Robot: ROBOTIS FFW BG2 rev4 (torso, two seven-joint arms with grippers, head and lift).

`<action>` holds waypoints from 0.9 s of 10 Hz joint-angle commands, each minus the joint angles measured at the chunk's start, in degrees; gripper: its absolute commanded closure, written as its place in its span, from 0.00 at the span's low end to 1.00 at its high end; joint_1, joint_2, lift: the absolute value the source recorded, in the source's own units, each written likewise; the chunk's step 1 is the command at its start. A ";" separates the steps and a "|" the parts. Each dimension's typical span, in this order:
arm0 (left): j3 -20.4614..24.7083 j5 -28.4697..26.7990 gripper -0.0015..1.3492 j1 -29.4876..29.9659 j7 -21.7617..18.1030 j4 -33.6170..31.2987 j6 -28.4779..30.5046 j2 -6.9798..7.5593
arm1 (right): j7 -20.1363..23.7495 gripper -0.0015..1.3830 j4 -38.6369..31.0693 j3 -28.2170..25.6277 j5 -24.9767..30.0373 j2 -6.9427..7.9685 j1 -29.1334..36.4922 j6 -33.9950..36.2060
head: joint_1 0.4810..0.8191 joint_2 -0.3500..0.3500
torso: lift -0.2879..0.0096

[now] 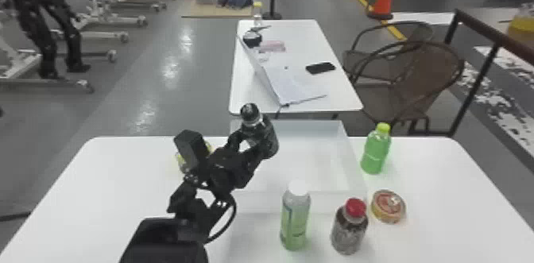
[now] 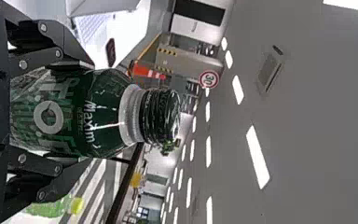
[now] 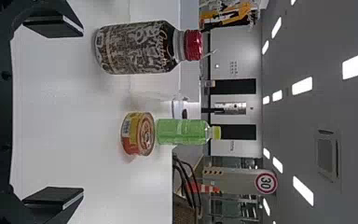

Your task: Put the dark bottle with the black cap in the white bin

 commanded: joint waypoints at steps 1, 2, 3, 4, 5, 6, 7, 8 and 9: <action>-0.98 2.00 0.27 -0.81 0.03 2.37 0.69 -0.15 | 0.00 0.07 0.04 0.00 0.00 0.03 -0.08 0.00 | 0.20 0.50 | 0.63; -0.89 1.65 0.14 -0.72 0.56 2.45 0.07 -0.15 | 0.00 0.07 0.04 0.00 0.00 0.03 -0.08 0.00 | 0.20 0.50 | 0.63; -0.72 1.73 0.08 -0.89 0.73 2.45 0.16 -0.15 | 0.00 0.07 0.13 0.00 -0.09 0.03 -0.08 0.00 | 0.20 0.50 | 0.63; -0.28 2.00 0.09 -0.72 0.73 2.45 -1.16 -0.15 | 0.00 0.07 0.13 0.00 -0.09 0.03 -0.08 0.00 | 0.20 0.50 | 0.63; 0.60 1.82 0.09 -0.10 1.26 2.45 -4.15 -0.15 | 0.00 0.07 0.04 0.00 -0.09 0.03 -0.08 0.00 | 0.20 0.50 | 0.63; 2.89 1.47 0.09 1.22 1.35 1.66 -7.58 -0.15 | 0.00 0.07 -0.04 0.00 0.00 0.03 -0.08 0.00 | 0.20 0.50 | 0.63; 7.46 -1.78 0.09 4.64 1.52 -3.08 -8.02 -0.15 | 0.00 0.07 -0.13 0.00 0.17 0.03 -0.08 0.00 | 0.20 0.50 | 0.63; 12.29 -5.21 0.09 9.48 2.31 -9.24 -7.22 -0.15 | 0.00 0.07 -0.31 0.00 0.26 0.03 0.01 0.00 | 0.20 0.50 | 0.63; 15.72 -6.26 0.09 14.93 3.72 -13.98 -7.31 -0.15 | 0.00 0.07 -0.48 0.00 0.44 0.03 0.01 0.00 | 0.20 0.50 | 0.63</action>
